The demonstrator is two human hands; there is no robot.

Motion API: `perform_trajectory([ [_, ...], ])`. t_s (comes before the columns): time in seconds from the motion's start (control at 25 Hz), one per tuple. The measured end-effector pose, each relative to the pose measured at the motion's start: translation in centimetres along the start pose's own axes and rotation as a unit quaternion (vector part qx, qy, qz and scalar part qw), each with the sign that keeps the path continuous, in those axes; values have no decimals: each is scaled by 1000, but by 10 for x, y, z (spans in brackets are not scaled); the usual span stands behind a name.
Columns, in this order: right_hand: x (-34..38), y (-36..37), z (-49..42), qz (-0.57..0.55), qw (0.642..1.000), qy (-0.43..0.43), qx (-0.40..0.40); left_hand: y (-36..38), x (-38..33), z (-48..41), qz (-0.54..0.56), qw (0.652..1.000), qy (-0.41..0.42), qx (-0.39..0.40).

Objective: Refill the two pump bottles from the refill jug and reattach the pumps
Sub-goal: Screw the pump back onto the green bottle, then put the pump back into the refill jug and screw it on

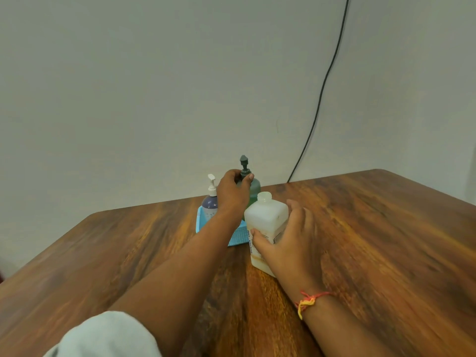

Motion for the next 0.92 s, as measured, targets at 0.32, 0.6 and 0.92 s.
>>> perform_trajectory([
  [0.32, -3, 4, -2, -29, 999, 9, 14, 21, 25, -6, -86, 995, -9, 44],
  [0.6, -6, 0, -6, -47, 999, 16, -9, 8, 11, 3, -161, 986, 3, 49],
  [0.92, -1, -1, -3, -91, 996, 15, -8, -76, 1, 56, -120, 990, 72, -36],
])
Point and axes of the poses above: each hand's wrist, its own z-axis away from the middle knuckle, its own y-axis out of the palm, x = y × z, the point moved 6 cm from there along -z, towards the middle knuckle, and after that the axes turned 1 degree about -z, right-handed, at the moved point
